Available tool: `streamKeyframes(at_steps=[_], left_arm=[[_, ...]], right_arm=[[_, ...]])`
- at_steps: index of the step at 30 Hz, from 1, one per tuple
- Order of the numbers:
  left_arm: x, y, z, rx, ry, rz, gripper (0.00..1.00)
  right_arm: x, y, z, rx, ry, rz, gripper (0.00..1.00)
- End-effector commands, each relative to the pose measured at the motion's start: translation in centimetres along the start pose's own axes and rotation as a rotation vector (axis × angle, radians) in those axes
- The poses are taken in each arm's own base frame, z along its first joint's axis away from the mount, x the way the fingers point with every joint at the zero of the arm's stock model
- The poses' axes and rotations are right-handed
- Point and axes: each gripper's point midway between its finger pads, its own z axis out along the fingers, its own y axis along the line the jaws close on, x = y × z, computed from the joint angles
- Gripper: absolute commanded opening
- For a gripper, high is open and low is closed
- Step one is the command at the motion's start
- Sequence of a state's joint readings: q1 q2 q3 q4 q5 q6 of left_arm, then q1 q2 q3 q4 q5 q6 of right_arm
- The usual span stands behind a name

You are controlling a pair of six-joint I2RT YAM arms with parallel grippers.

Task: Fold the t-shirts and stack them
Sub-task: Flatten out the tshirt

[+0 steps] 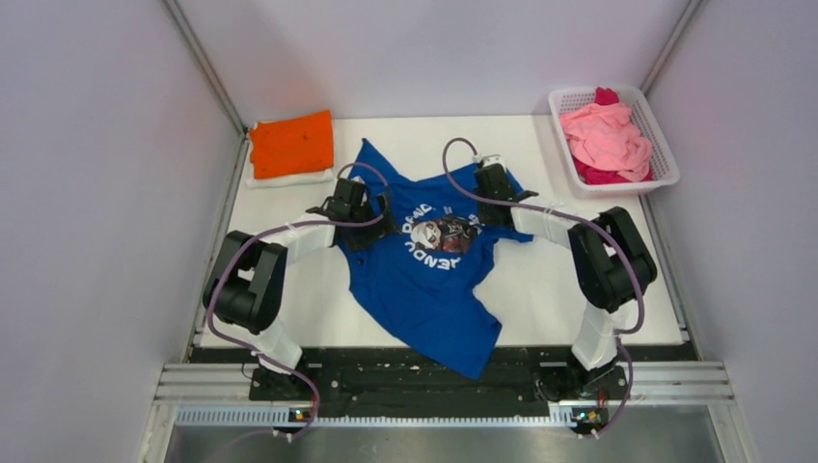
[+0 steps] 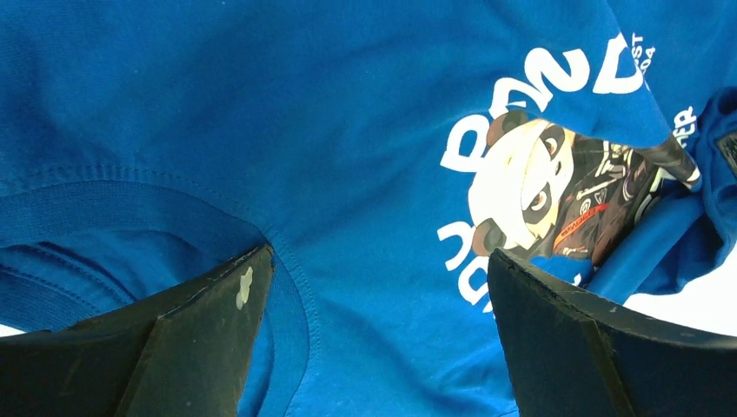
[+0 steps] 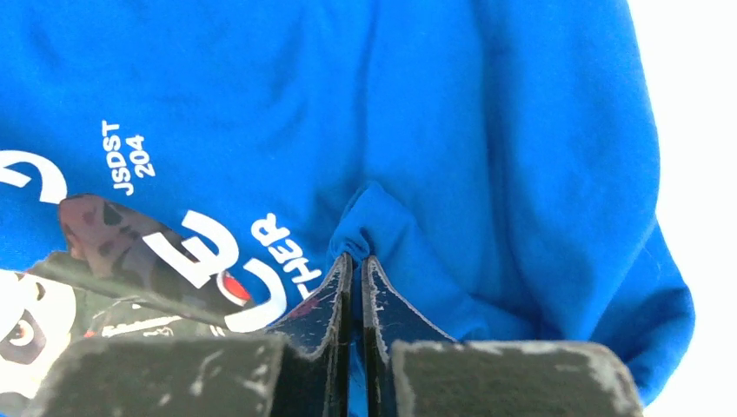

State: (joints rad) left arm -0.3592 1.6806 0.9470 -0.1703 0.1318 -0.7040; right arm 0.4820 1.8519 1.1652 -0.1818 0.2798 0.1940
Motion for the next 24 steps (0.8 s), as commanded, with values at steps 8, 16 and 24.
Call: streamKeyframes(at_steps=[8, 16, 24], left_arm=[[-3.7, 3.7, 0.7, -0.164, -0.058, -0.03, 0.99], [-8.3, 4.7, 1.4, -0.172, -0.09, -0.089, 0.99], [-11.0, 4.9, 1.4, -0.228, -0.12, -0.076, 0.99]], right_arm=[[-1.9, -4.0, -8.4, 0.098, -0.205, 0.227, 0.0], [4.9, -5.8, -14.8, 0.077, -0.112, 0.391, 0.0], [14.3, -5.6, -18.4, 0.026, 0.101, 0.52, 0.0]])
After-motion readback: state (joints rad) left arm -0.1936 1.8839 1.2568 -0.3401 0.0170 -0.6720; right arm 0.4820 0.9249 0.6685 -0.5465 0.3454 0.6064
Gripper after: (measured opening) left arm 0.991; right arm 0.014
